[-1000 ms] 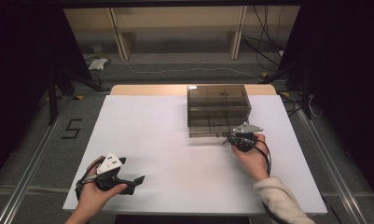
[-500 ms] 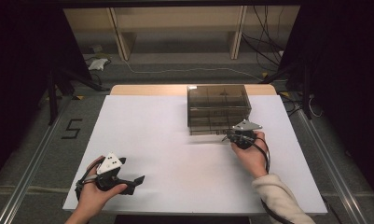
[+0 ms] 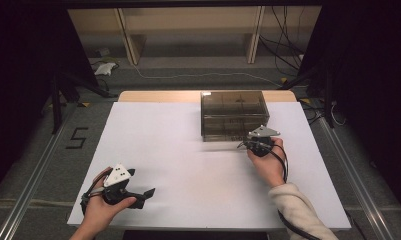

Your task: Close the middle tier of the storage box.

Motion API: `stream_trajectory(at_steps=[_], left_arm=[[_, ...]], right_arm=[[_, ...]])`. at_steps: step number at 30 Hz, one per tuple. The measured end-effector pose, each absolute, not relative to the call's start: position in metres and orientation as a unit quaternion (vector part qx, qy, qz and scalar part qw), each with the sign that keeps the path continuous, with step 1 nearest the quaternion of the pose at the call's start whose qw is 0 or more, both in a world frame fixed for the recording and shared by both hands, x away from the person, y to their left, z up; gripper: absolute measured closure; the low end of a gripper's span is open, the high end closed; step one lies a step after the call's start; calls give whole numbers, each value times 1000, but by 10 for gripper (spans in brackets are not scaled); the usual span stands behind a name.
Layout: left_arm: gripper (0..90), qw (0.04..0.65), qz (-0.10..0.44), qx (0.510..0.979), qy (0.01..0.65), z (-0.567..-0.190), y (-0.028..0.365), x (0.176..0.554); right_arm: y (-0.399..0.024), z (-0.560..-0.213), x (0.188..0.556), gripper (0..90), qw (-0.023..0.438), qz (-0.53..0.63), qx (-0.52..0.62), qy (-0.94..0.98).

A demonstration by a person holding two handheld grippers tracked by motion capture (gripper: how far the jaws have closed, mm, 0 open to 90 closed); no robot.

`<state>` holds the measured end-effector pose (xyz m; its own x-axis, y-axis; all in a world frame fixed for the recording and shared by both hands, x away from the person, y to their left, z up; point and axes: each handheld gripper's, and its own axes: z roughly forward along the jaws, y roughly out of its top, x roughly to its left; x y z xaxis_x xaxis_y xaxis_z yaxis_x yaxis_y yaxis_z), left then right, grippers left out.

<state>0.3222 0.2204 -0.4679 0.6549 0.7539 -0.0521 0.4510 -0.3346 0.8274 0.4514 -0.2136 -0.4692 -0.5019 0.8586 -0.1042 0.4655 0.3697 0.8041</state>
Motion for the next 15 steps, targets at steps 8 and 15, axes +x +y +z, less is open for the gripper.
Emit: stream_trajectory(at_steps=[8, 15], left_arm=[[9, 436, 173, 799, 377, -468, 220, 322], [9, 436, 174, 798, 377, -468, 220, 322]], right_arm=[[-213, -469, 456, 900, 269, 371, 424, 781], [-211, -468, 459, 900, 276, 372, 423, 779]])
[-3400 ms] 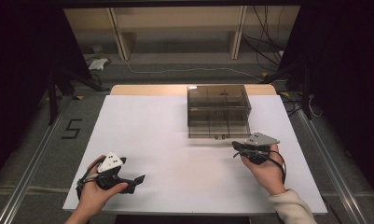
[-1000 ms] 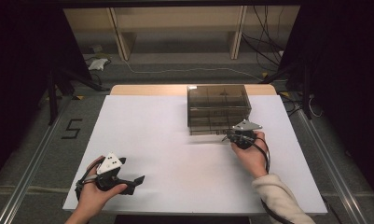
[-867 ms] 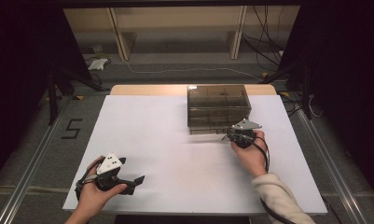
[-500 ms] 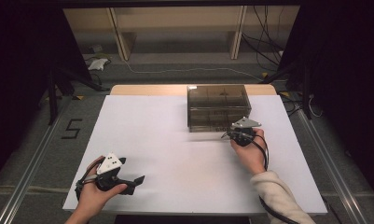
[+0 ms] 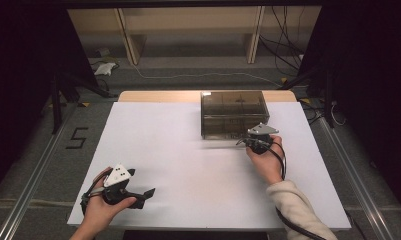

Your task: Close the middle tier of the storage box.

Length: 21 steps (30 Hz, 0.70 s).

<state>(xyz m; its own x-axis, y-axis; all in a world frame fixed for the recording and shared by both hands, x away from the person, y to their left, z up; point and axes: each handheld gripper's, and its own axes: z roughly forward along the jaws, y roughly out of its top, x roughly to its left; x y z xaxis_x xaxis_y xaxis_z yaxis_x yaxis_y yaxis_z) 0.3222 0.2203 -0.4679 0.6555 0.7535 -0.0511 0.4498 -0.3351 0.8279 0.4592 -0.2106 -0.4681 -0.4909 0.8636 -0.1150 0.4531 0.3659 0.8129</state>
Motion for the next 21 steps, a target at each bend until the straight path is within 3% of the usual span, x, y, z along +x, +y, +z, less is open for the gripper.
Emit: stream_trajectory(at_steps=[21], left_arm=[[9, 436, 173, 799, 376, -468, 220, 322]], right_arm=[[-206, -467, 471, 900, 280, 374, 428, 774]])
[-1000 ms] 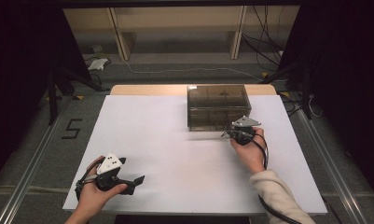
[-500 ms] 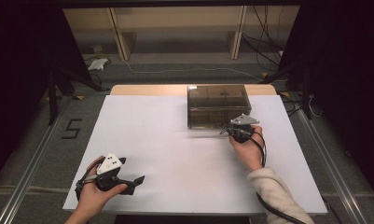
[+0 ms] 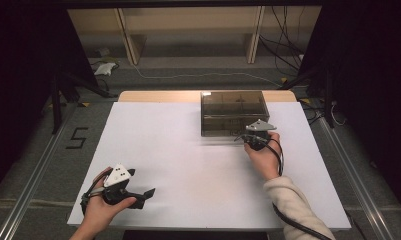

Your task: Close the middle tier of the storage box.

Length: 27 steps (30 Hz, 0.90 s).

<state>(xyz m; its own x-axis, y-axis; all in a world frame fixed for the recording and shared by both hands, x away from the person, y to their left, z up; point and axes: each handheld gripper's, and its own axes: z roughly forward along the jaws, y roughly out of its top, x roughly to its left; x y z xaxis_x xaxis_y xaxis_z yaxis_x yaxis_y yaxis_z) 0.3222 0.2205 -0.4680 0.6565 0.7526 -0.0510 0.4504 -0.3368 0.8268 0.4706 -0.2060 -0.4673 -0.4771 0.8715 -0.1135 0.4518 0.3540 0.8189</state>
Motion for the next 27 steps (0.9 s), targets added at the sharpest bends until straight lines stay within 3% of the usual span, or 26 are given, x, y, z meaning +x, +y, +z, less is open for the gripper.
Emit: stream_trajectory(at_steps=[27], left_arm=[[8, 437, 174, 799, 376, -468, 220, 322]], right_arm=[[-202, -468, 483, 900, 293, 374, 431, 767]])
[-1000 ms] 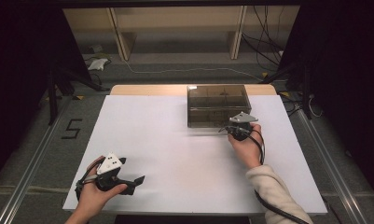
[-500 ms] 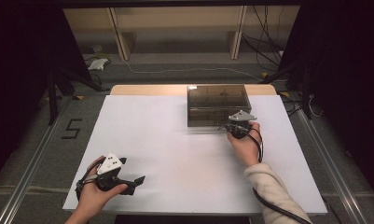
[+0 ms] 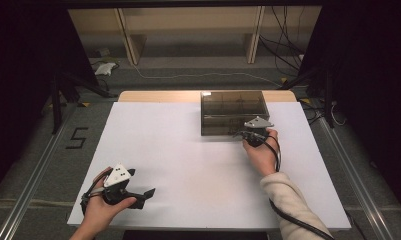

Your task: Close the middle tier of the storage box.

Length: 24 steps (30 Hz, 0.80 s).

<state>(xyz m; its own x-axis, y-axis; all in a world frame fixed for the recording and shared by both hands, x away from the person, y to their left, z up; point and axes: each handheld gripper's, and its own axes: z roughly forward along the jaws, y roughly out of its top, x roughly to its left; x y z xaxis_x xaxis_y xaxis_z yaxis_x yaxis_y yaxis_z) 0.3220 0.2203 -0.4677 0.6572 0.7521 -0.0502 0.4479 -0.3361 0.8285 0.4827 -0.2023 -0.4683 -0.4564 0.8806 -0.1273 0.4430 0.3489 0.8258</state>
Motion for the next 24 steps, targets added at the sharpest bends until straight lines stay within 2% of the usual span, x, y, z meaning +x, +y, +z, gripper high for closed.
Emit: stream_trajectory(at_steps=[24], left_arm=[[10, 437, 172, 799, 376, -468, 220, 322]], right_arm=[[-201, -471, 492, 900, 306, 375, 432, 761]])
